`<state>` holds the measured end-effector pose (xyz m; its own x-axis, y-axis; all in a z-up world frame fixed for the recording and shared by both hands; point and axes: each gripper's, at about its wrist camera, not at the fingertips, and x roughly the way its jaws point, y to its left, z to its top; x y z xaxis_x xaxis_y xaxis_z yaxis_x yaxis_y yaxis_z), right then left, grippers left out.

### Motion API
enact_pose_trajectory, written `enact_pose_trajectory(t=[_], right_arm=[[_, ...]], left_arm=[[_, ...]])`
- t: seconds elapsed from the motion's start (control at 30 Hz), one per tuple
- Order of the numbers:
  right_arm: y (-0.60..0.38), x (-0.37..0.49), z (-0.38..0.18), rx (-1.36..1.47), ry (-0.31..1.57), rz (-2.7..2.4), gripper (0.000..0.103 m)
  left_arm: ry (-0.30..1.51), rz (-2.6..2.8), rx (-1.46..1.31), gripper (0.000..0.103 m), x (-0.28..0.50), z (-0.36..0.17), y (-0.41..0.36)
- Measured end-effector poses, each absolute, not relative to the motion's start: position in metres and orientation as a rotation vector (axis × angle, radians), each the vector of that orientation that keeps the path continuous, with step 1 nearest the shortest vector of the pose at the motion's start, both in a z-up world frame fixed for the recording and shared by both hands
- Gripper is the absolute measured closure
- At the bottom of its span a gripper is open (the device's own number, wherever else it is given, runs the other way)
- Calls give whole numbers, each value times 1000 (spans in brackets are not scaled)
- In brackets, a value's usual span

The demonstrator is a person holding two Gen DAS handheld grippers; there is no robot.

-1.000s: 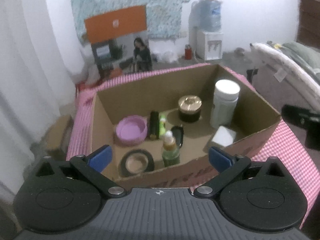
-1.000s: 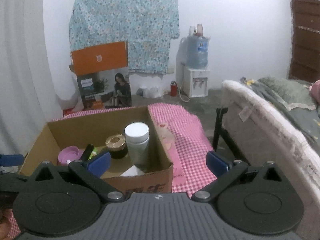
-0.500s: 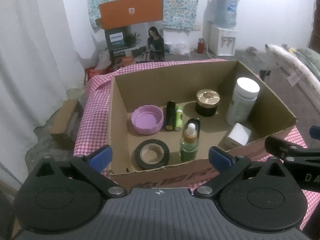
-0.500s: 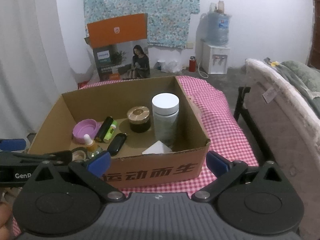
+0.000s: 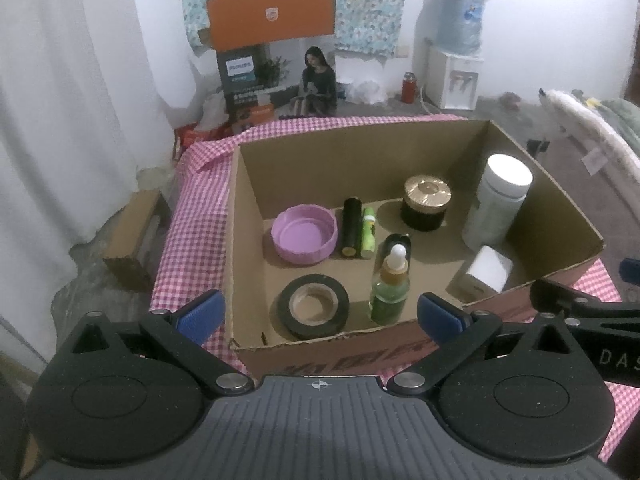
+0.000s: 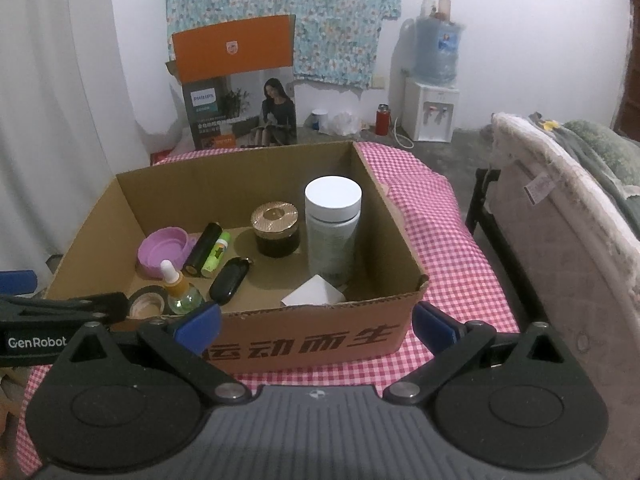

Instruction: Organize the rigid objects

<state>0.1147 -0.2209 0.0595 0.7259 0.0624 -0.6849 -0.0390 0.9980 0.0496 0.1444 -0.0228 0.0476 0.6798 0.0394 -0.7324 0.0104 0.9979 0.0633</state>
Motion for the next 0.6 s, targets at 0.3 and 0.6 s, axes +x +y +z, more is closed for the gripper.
enact_pose_trajectory(t=[0.3, 0.6], right_arm=[[-220, 117, 58, 20, 761, 59, 0], [-218, 118, 60, 9, 757, 62, 0]], left_arm=[[839, 23, 59, 0, 146, 45, -21], [840, 29, 53, 0, 146, 46, -19]])
